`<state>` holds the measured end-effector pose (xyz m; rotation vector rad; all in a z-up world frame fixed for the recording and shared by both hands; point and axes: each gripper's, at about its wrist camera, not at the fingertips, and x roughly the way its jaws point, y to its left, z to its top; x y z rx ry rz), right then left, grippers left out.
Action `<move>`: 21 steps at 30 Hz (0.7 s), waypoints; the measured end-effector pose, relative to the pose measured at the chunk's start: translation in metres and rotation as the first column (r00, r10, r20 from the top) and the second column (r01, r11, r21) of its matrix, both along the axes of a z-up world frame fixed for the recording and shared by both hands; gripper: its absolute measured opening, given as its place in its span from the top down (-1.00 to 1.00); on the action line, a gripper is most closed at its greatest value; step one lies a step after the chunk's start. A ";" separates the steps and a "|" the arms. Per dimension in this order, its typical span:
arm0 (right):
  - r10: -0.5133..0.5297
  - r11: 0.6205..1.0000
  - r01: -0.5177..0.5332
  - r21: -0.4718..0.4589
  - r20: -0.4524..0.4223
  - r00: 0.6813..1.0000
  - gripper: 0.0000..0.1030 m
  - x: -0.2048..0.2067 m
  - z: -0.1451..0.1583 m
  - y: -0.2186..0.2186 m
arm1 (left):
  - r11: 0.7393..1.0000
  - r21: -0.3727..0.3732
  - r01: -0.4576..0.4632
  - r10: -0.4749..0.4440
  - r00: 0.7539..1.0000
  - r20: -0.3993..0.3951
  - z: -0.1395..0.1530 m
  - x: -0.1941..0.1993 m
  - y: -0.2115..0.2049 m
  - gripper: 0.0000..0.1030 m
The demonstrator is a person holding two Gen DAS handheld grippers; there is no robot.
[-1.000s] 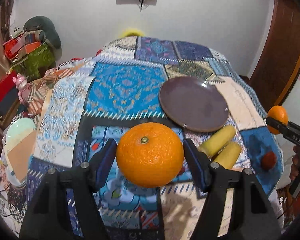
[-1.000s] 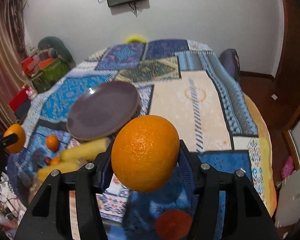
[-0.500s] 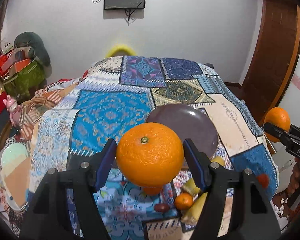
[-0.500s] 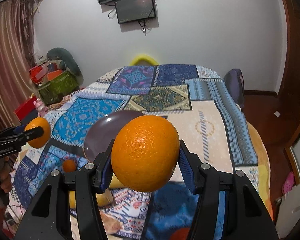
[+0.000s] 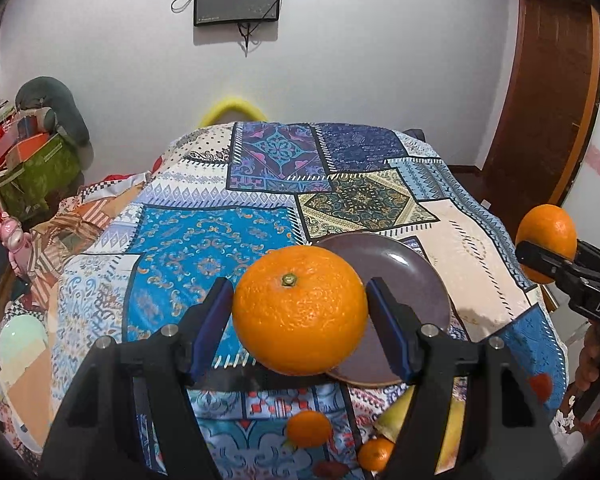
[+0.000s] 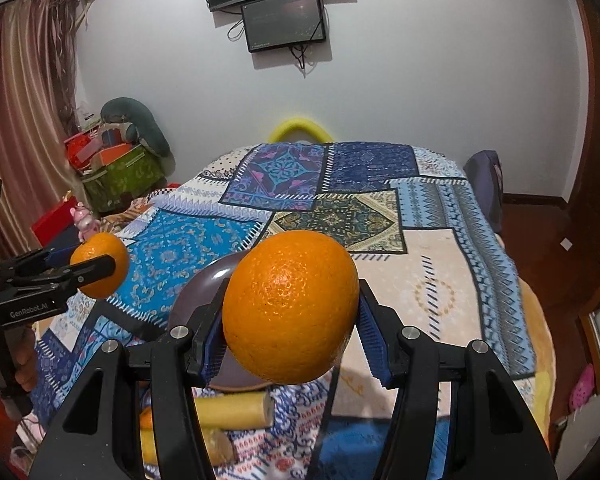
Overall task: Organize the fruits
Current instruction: 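Carry the left tool's orange over the dark plate while the right tool carries its orange there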
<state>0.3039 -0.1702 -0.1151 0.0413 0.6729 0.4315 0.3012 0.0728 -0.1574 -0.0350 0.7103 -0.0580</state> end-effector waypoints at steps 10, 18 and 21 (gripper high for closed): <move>0.043 0.999 -0.044 -0.008 -0.044 0.998 -0.04 0.032 -0.026 0.024 | 1.000 0.012 0.023 -0.022 0.998 -0.057 -0.029 0.031 -0.005 -0.32; 0.063 0.997 -0.067 -0.043 -0.073 0.995 -0.04 0.053 -0.042 0.038 | 0.998 0.027 0.059 -0.056 0.993 -0.104 -0.047 0.056 -0.018 -0.32; 0.073 0.996 -0.076 -0.047 -0.066 0.995 -0.04 0.062 -0.044 0.041 | 0.997 0.044 0.069 -0.063 0.991 -0.119 -0.053 0.065 -0.023 -0.32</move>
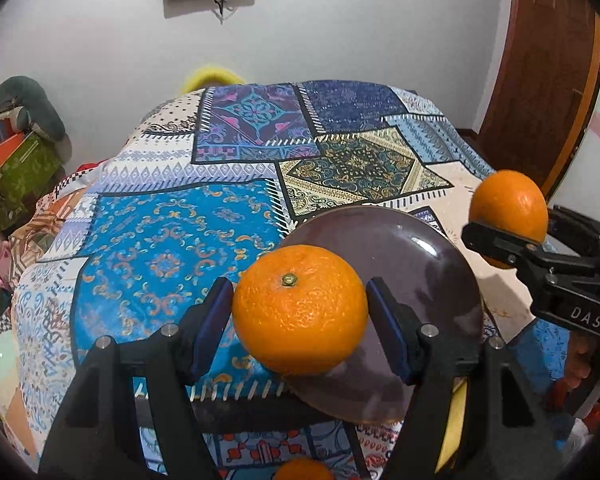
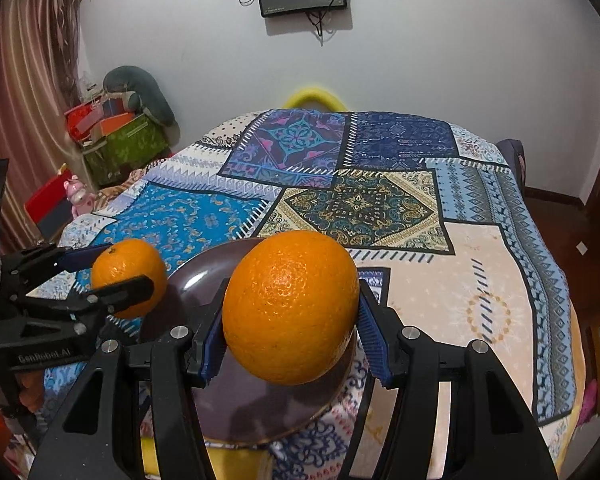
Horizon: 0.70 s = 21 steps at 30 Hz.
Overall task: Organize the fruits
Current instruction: 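Carry the left tool's orange over the dark plate while the right tool carries its orange there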
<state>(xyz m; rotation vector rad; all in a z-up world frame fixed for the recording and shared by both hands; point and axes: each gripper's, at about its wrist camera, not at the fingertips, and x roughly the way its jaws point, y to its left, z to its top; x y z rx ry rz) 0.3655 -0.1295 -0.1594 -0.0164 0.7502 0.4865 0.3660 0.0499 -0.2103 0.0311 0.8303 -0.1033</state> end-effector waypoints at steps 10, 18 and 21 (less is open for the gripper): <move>0.033 0.996 -0.036 -0.081 -0.039 0.999 -0.04 0.031 -0.019 0.015 | 0.999 0.034 0.026 -0.022 0.995 -0.092 -0.022 0.032 -0.010 -0.32; 0.063 0.988 -0.080 -0.133 -0.122 0.991 -0.04 0.042 -0.038 0.026 | 0.999 0.027 0.024 -0.020 0.992 -0.122 -0.029 0.045 -0.010 -0.32; 0.062 0.987 -0.083 -0.141 -0.149 0.987 -0.04 0.044 -0.045 0.028 | 0.999 0.025 0.026 -0.023 0.992 -0.123 -0.031 0.046 -0.011 -0.33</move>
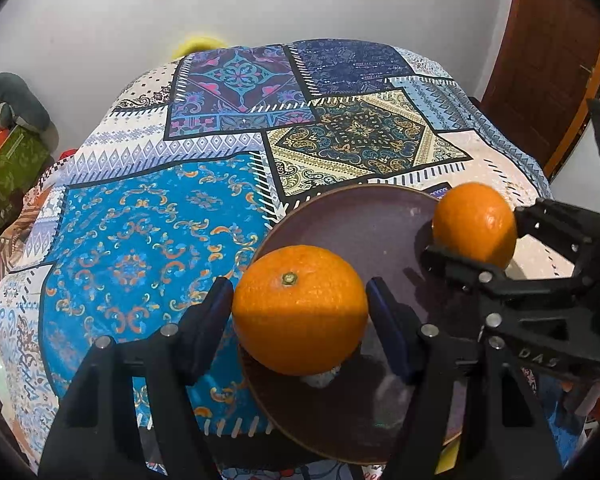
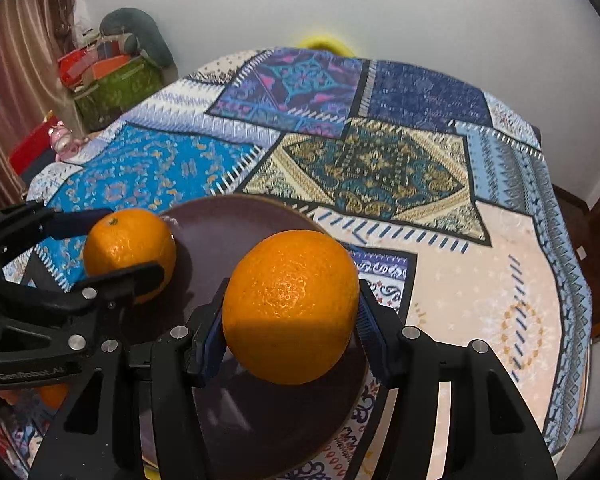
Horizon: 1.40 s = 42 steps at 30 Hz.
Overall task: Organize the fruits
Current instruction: 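Carry the left tool's orange over the dark plate while the right tool carries its orange there, then open both tools to set the two oranges on the plate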
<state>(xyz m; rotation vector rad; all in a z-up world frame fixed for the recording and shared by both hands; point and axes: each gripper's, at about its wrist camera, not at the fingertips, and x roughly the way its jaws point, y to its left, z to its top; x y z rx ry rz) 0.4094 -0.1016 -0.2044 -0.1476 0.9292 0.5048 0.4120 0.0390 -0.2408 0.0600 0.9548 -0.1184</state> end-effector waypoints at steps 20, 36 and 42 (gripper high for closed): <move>0.006 0.999 -0.006 -0.039 -0.002 1.000 -0.60 -0.010 0.000 0.001 | 1.000 -0.001 -0.013 0.013 0.998 0.062 0.023 -0.022 0.014 -0.52; -0.061 0.998 0.059 0.014 0.098 0.993 -0.60 -0.062 0.059 -0.030 | 0.998 -0.022 -0.062 0.064 0.990 0.129 0.067 -0.080 0.025 -0.52; -0.051 0.999 0.052 -0.004 0.150 0.987 -0.61 -0.094 0.078 -0.035 | 0.998 -0.006 -0.055 0.055 0.988 0.147 0.080 -0.110 0.022 -0.52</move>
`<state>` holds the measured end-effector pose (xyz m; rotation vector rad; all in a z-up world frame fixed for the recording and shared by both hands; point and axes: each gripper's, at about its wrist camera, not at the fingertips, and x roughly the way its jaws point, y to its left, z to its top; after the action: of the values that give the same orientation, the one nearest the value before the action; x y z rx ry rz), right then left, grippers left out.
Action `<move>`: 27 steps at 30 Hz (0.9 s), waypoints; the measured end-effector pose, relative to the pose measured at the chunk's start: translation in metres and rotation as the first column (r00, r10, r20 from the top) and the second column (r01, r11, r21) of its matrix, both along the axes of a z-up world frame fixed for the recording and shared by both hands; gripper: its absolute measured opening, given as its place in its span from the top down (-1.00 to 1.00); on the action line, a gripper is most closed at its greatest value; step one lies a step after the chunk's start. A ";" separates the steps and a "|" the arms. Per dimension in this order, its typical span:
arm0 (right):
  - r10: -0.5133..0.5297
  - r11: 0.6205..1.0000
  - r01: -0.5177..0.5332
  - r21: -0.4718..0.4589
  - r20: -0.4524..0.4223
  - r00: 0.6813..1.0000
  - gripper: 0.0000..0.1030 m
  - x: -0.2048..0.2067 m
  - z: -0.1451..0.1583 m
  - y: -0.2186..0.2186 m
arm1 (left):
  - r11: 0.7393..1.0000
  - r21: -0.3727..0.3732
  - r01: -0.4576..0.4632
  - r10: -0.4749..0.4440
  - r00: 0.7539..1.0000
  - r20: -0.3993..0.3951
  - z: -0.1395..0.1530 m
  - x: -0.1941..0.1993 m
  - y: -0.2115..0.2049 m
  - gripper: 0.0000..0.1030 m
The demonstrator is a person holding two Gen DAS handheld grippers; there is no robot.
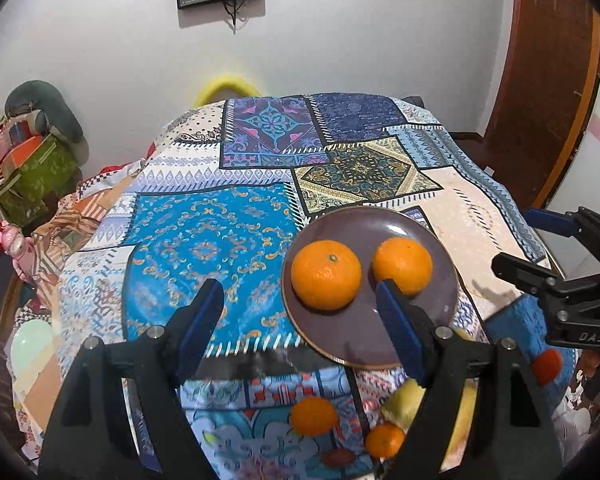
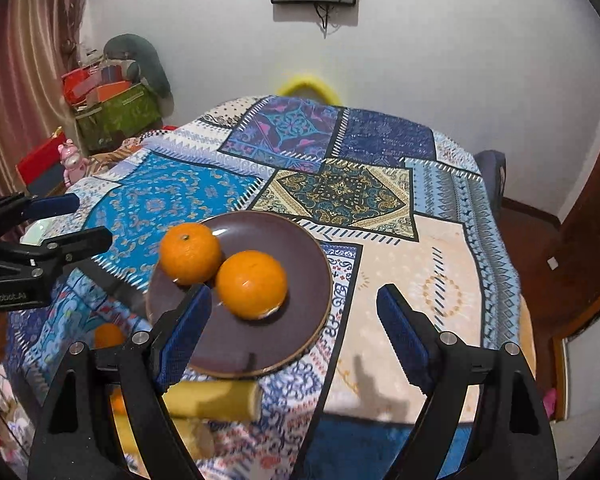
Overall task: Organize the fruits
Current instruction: 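Open both tools to set the two oranges on the plate, then withdraw both tools from the plate toward the yellow corn cobs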
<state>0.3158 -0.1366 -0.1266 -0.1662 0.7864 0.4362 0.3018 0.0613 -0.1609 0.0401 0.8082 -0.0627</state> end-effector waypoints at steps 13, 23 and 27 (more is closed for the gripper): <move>-0.016 1.000 0.015 0.027 0.033 0.999 -0.63 -0.064 0.017 -0.010 | 1.000 0.023 0.003 -0.002 0.999 -0.038 -0.008 -0.064 0.006 -0.55; -0.024 0.999 0.026 0.041 -0.037 0.999 -0.65 -0.097 -0.006 -0.016 | 0.999 0.033 0.028 -0.023 0.992 -0.124 -0.048 -0.098 0.009 -0.58; -0.004 0.999 0.007 0.038 -0.079 0.997 -0.65 -0.108 -0.021 -0.011 | 0.996 0.066 0.056 -0.045 0.987 -0.157 -0.069 -0.106 0.001 -0.59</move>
<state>0.2082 -0.1474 -0.1476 -0.1118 0.8549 0.4544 0.1954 0.0622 -0.2301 0.1234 0.9654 -0.0866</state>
